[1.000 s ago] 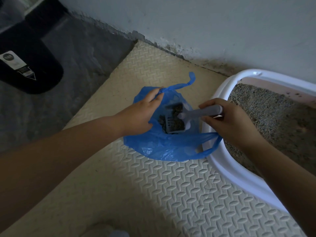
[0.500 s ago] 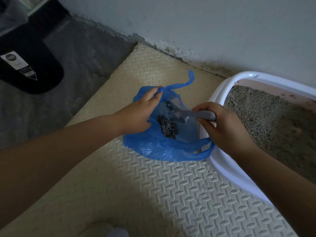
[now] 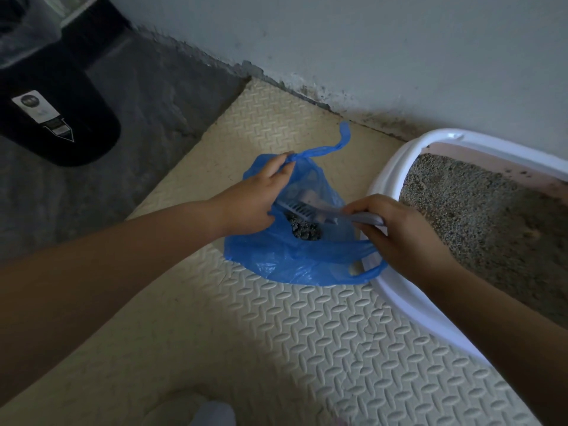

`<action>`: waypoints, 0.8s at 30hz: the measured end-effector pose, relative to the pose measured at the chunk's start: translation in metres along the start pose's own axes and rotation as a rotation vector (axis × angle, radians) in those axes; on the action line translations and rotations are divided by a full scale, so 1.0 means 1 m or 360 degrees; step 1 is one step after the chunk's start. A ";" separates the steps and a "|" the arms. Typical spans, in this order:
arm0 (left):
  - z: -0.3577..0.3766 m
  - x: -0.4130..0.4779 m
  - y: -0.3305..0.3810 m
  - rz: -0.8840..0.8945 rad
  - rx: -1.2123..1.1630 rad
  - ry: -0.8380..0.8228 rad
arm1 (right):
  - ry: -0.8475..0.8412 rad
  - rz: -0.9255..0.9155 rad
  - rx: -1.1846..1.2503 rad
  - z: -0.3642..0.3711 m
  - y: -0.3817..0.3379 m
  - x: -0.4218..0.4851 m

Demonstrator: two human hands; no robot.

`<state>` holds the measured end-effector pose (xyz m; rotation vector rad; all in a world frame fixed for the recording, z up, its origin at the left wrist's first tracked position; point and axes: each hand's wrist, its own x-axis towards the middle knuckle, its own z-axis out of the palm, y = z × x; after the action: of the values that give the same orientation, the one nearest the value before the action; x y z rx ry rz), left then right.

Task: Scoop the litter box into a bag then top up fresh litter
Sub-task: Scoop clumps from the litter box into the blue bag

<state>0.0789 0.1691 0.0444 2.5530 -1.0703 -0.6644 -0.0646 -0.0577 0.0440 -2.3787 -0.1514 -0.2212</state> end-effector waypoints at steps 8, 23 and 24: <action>0.004 -0.002 0.003 -0.0003 -0.0041 -0.0027 | 0.0110 0.0061 0.0092 0.013 0.005 -0.008; 0.005 -0.002 0.005 -0.0009 -0.0015 -0.0016 | 0.0153 -0.0006 0.0114 0.017 0.015 -0.016; 0.005 -0.002 0.005 -0.0007 -0.0012 -0.0010 | 0.0143 -0.0029 0.0116 0.017 0.015 -0.016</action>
<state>0.0722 0.1672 0.0429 2.5493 -1.0623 -0.6769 -0.0756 -0.0578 0.0189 -2.2912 -0.1367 -0.3252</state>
